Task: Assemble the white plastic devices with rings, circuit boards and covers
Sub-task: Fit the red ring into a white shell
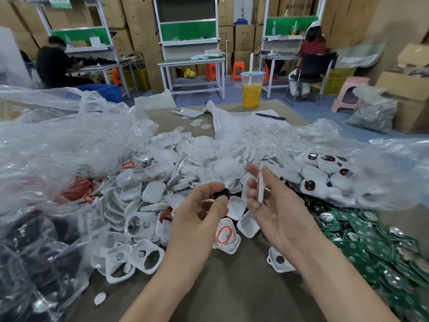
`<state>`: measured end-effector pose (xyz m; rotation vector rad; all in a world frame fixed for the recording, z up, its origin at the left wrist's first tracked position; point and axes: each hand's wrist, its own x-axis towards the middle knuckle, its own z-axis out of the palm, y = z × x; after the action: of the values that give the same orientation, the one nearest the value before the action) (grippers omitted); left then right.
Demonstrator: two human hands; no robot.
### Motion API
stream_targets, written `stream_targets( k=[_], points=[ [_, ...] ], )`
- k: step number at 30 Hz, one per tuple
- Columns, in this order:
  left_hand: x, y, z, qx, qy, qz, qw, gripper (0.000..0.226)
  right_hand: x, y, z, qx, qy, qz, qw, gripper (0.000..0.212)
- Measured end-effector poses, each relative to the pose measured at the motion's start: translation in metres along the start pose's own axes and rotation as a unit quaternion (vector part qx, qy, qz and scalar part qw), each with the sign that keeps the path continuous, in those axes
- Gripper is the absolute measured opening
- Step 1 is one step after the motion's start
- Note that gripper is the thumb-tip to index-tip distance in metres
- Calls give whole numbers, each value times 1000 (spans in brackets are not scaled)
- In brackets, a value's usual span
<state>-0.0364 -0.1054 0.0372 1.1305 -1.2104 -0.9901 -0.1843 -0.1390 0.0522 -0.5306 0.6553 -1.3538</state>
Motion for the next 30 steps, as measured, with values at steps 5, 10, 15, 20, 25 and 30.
stream_targets(
  k=[5, 10, 15, 20, 25, 30],
  points=[
    [2, 0, 0, -32, 8, 10, 999, 19, -3, -2, -4, 69, 29, 42, 996, 28],
    [2, 0, 2, -45, 7, 46, 998, 31, -3, -2, -3, 86, 45, 41, 994, 37],
    [0, -3, 2, 29, 4, 111, 993, 40, -4, -1, -3, 28, 51, 37, 998, 49],
    [0, -2, 0, 34, 2, 119, 992, 40, -1, 2, -3, -28, 56, 5, 998, 43],
    [-2, 2, 0, 23, 4, 84, 996, 26, -1, 8, -2, -59, 11, -15, 998, 16],
    [-3, 5, 1, -6, 10, 72, 997, 10, -5, 14, -3, -261, -7, -89, 961, 16]
  ],
)
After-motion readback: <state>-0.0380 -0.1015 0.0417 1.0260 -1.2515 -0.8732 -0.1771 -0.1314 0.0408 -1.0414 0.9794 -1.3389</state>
